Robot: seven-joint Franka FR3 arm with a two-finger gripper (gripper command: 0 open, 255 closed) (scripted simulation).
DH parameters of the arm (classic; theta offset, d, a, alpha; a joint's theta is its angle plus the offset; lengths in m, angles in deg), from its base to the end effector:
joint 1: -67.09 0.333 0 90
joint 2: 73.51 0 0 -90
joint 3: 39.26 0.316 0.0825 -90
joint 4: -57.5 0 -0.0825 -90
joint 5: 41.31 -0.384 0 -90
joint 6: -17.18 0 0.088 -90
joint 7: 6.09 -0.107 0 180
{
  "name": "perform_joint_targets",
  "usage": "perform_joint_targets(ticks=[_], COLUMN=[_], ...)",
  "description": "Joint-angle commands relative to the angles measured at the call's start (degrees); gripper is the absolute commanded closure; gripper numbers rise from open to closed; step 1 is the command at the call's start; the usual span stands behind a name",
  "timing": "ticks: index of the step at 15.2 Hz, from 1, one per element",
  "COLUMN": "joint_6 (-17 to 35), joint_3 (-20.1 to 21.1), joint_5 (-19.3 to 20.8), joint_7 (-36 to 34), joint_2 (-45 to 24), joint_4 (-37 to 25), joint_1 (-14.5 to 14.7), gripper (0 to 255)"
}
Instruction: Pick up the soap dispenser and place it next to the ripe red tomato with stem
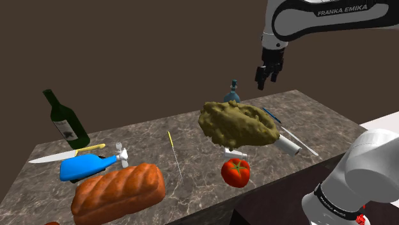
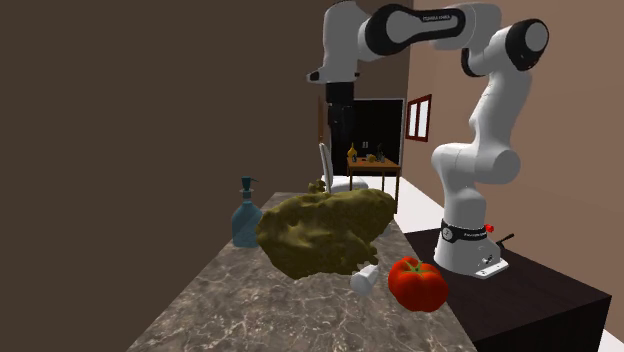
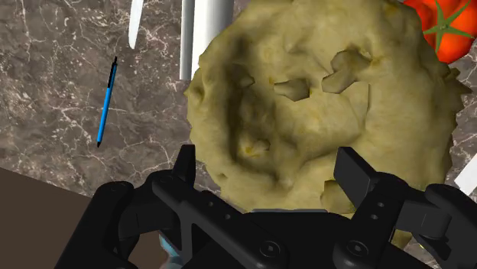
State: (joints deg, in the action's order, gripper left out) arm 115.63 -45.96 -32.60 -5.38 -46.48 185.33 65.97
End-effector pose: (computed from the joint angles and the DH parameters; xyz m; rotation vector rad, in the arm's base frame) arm 0.4006 -0.0756 0.5494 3.0443 -0.1289 -0.0754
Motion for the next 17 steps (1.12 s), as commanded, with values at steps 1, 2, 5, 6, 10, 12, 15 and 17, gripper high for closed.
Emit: perform_joint_targets(ticks=[1, 2, 5, 6, 10, 12, 15, 17], joint_6=[2.6, 3.5, 6.0, 6.7, 8.9, 9.5, 9.9, 9.8], joint_3=[-0.9, -1.3, -2.5, -2.8, -4.1, -4.6, -5.2, -5.5], joint_5=[0.2, 0.2, -0.1, -0.2, -1.2, -1.9, -3.2, -4.2], joint_7=[0.6, 0.8, 1.8, 2.1, 3.6, 4.4, 5.6, 6.4], joint_2=[-4.3, -6.4, -12.8, -15.0, -23.7, -28.1, -34.9, -39.5], joint_4=[-2.1, -3.3, -7.5, -9.1, -16.0, -19.9, -26.5, -31.5], joint_1=[-0.2, -0.4, -0.7, -0.8, -1.5, -1.9, -2.7, -3.4], gripper=[0, 0, 0, 0, 0, 0, 0, 0])
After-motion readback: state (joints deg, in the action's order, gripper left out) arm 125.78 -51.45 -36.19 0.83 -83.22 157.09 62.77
